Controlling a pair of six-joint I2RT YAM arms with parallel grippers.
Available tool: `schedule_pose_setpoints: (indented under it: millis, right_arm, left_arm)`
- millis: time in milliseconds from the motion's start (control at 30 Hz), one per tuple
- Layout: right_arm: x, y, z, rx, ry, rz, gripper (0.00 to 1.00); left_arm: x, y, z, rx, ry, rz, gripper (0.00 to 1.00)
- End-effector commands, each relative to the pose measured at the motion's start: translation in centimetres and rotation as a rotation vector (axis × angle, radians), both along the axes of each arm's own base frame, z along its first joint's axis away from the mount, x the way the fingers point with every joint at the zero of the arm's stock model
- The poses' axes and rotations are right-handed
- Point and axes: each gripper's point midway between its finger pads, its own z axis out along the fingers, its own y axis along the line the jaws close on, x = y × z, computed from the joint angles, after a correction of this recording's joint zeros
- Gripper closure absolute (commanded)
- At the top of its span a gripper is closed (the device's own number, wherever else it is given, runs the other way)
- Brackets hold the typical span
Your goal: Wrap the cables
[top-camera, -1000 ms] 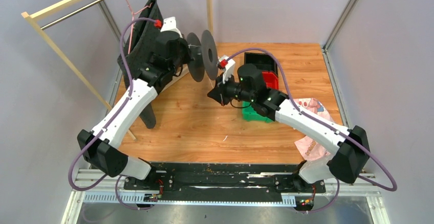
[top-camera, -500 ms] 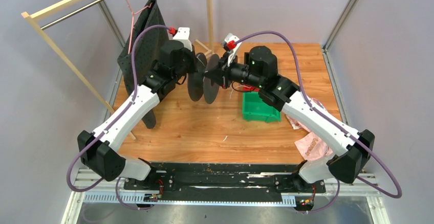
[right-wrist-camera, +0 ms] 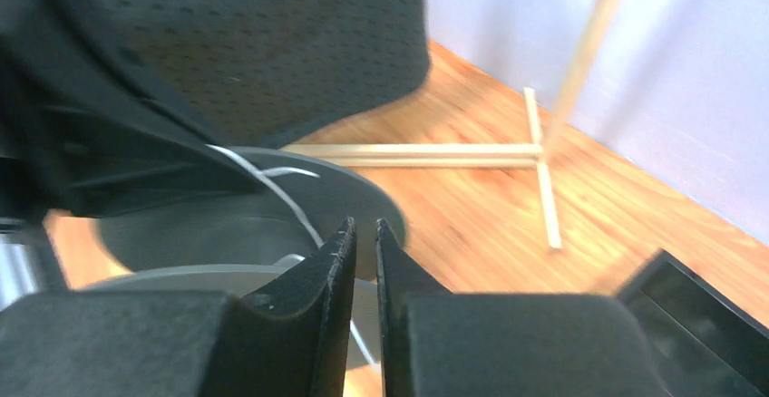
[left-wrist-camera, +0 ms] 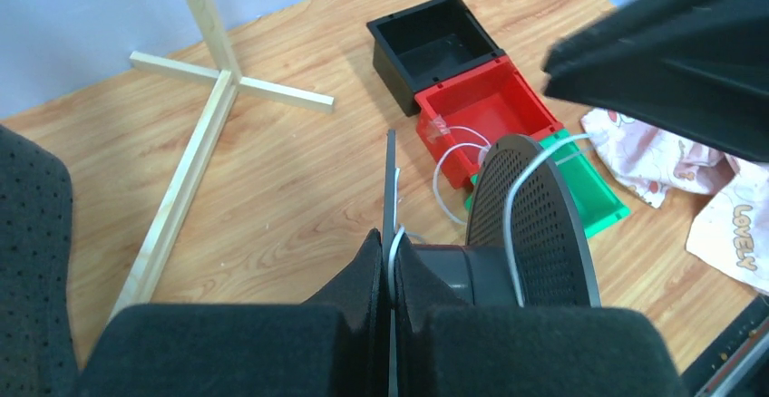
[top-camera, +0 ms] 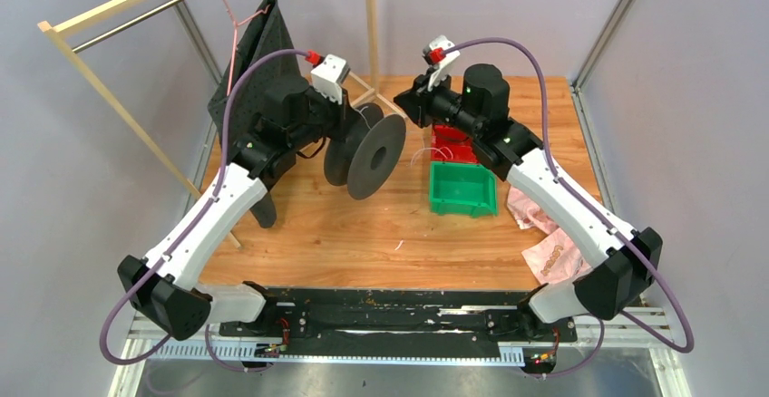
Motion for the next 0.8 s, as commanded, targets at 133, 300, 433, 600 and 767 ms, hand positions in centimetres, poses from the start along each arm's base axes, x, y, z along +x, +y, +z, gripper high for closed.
schedule_pose_setpoints:
  millis: [133, 300, 433, 600, 767]
  right_arm:
    - [3.5, -4.5, -6.9, -0.065, 0.157, -0.158, 0.61]
    - [3.1, -6.1, -7.7, -0.021, 0.227, -0.158, 0.41]
    - [2.6, -7.8, -8.6, -0.033, 0.211, -0.181, 0.37]
    - [1.0, -8.2, -10.5, -0.05, 0.098, -0.128, 0.31]
    - [-0.2, -7.1, -11.7, -0.017, 0.084, -0.041, 0.23]
  left_arm:
    - [-2.1, 0.5, 8.4, -0.048, -0.163, -0.061, 1.0]
    - [-2.5, 0.7, 12.0, -0.089, -0.189, -0.052, 1.0]
    - [-2.8, 1.3, 14.5, -0.121, -0.193, -0.02, 1.0]
    - [-3.2, 2.1, 17.5, -0.171, -0.232, 0.012, 1.0]
    - [-3.6, 2.5, 19.5, -0.208, -0.26, 0.022, 1.0]
